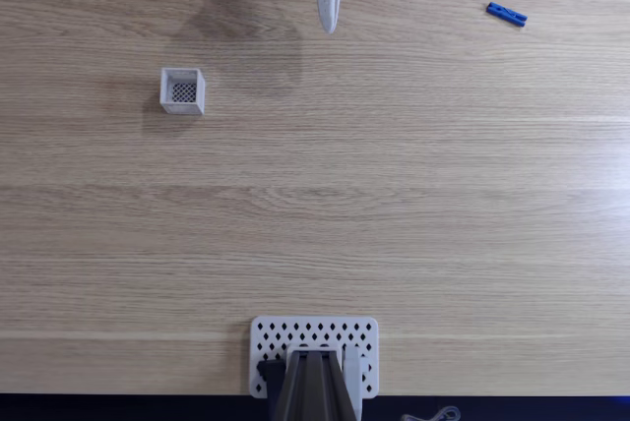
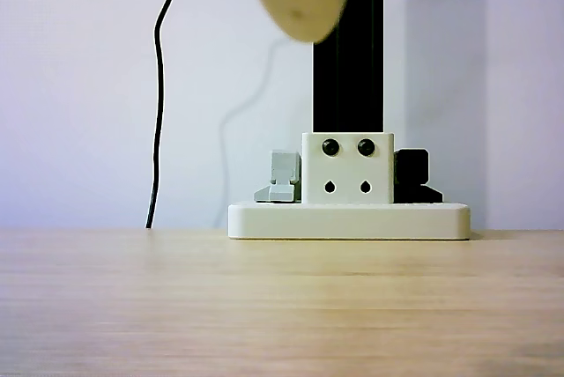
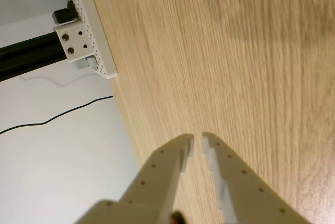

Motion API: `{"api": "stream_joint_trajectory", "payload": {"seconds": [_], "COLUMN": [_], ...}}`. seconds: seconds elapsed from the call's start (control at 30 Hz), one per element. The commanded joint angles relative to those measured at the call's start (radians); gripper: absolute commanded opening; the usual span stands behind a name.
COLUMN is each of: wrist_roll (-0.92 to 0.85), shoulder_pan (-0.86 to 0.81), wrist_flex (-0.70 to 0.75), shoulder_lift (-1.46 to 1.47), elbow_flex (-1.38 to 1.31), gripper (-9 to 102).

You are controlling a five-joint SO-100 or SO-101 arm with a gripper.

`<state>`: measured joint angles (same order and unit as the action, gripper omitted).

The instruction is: Grasp a peg and put it in the crate.

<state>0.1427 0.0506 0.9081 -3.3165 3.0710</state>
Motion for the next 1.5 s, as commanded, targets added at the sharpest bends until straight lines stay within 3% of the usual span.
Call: {"api": "stream_joint_trajectory", "payload": {"seconds": [0.0,0.67,1.03,1.2,1.47], "wrist_roll": [-0.011,-0.012,-0.058,-0.397,-1.307], "shoulder_pan": [0.005,0.011,0.11,0.153,0.176], "wrist_flex": [0.006,-0.005,-0.1,-0.284,-0.762], "shoulder_lift": [-0.017,0.012,0.687,0.93,1.143], "elbow_flex": [-0.011,-0.021,-0.311,-0.39,-0.331], "gripper": [0,0,0,0,0]}}
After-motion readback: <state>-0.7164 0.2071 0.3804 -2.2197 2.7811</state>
